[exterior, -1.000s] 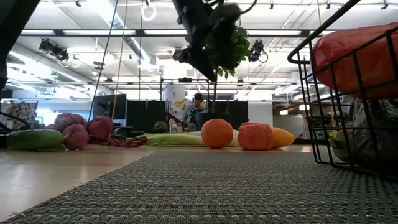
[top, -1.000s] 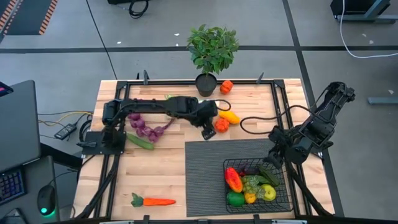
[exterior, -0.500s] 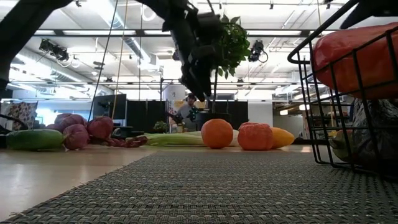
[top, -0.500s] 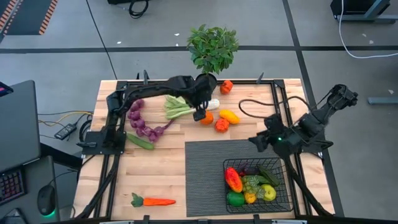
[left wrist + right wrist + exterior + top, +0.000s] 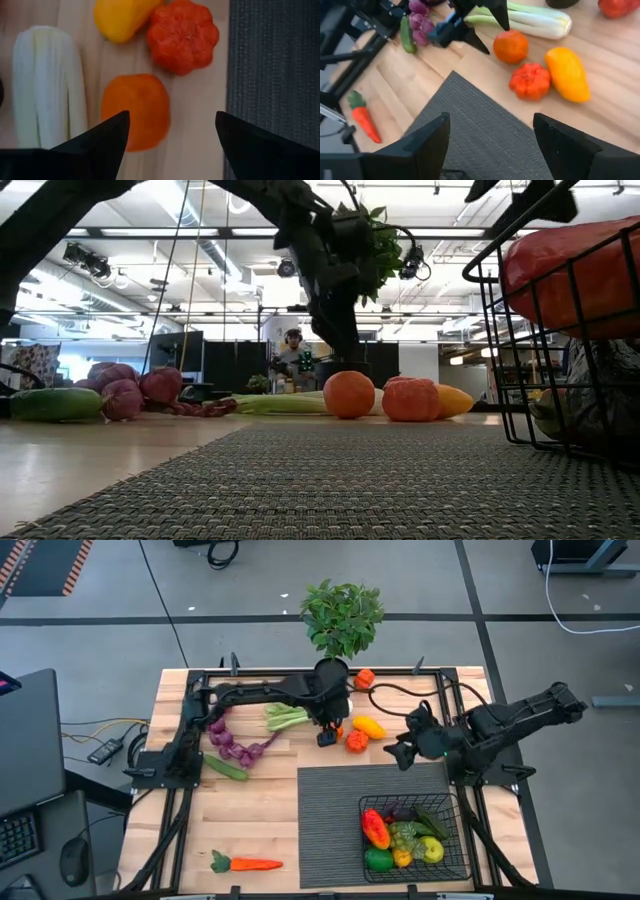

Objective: Build produce basket
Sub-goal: Put the orange into the black wire basket

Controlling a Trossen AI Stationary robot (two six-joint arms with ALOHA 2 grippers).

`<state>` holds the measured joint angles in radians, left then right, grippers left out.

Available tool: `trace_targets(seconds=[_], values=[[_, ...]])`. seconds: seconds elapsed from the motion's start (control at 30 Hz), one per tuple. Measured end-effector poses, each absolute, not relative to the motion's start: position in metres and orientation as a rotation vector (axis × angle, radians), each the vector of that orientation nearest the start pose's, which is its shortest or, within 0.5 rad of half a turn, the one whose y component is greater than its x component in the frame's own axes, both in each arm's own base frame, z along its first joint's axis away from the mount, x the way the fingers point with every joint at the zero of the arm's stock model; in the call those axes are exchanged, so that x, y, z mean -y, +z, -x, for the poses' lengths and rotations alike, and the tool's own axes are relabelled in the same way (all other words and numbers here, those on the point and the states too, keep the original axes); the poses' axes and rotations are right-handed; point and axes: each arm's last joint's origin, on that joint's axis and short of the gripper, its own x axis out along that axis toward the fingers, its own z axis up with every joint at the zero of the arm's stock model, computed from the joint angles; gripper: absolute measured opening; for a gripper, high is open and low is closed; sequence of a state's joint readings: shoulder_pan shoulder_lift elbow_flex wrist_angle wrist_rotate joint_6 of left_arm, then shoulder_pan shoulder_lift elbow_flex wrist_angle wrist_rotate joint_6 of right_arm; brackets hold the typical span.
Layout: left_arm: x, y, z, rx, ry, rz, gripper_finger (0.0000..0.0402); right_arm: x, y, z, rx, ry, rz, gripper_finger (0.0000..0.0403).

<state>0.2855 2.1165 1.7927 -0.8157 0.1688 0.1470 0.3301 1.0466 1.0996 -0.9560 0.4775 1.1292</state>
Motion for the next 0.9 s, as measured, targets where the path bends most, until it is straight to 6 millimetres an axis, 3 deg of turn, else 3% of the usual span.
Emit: trace_targets(seconds=[0.27, 0.5, 0.9], values=[[-0.127, 0.200, -0.444, -1.097, 0.133, 0.133, 0.0300, -0.025, 0.333, -0.189, -0.674, -0.548, -0.628, 0.0289], [-0.124, 0.173, -0.451, -1.142, 0.189, 0.269, 0.0300, -0.016, 0.333, -0.191, -0.740, -0.451, -0.613, 0.0289], [-0.103, 0.167, -0.450, -1.246, 0.157, 0.272, 0.0271, -0.008, 0.333, -0.192, -0.742, -0.447, -0.620, 0.0289]])
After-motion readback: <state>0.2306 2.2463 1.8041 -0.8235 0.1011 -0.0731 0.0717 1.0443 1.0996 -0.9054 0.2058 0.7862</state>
